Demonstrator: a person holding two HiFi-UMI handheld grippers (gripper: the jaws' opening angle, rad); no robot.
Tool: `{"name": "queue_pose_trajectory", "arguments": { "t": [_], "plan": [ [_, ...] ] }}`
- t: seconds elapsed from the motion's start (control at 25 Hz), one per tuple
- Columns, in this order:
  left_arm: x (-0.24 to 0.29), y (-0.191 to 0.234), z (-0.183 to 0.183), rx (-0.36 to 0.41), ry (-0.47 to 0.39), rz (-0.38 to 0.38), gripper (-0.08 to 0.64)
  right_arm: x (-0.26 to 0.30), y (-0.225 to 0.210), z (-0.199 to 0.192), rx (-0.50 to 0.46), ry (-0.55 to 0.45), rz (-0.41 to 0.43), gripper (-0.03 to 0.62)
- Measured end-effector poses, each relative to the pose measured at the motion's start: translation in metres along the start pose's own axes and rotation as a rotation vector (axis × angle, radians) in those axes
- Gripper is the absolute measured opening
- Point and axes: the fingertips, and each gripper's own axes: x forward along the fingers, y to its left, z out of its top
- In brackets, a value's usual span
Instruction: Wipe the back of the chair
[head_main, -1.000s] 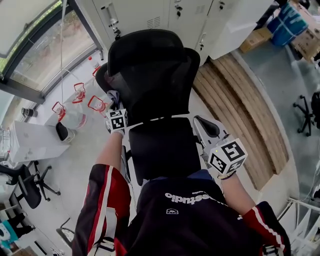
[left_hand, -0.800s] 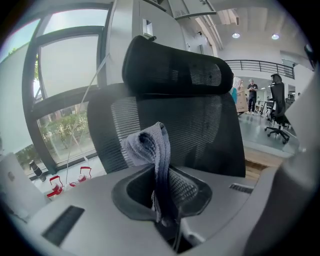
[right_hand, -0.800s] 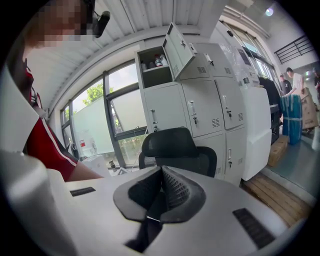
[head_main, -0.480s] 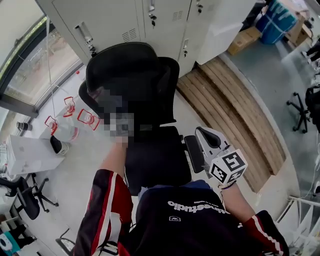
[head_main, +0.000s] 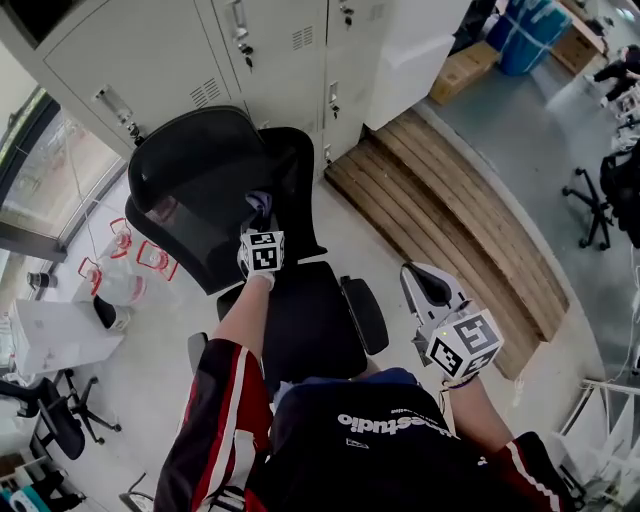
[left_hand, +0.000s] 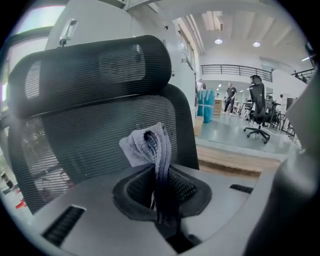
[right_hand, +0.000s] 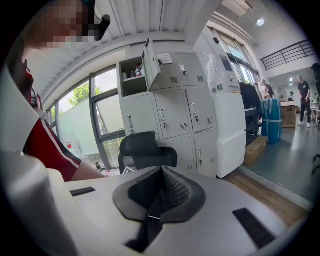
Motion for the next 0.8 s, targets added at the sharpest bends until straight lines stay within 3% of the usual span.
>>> {"name": "queue_pose_trajectory", "arguments": {
  "t": [0.56, 0.8],
  "plan": [
    [0.039, -0.130, 0.035, 0.060, -0.016, -0.182, 0.057, -0.044, -0.060, -0.007, 0.033, -0.005, -0.092, 0.014],
    [0.008, -0.132, 0.043, 0.063, -0.048, -0.186, 0.057, -0.039, -0.040, 0.003, 0.019, -0.028, -0.042, 0.014]
  ]
}}
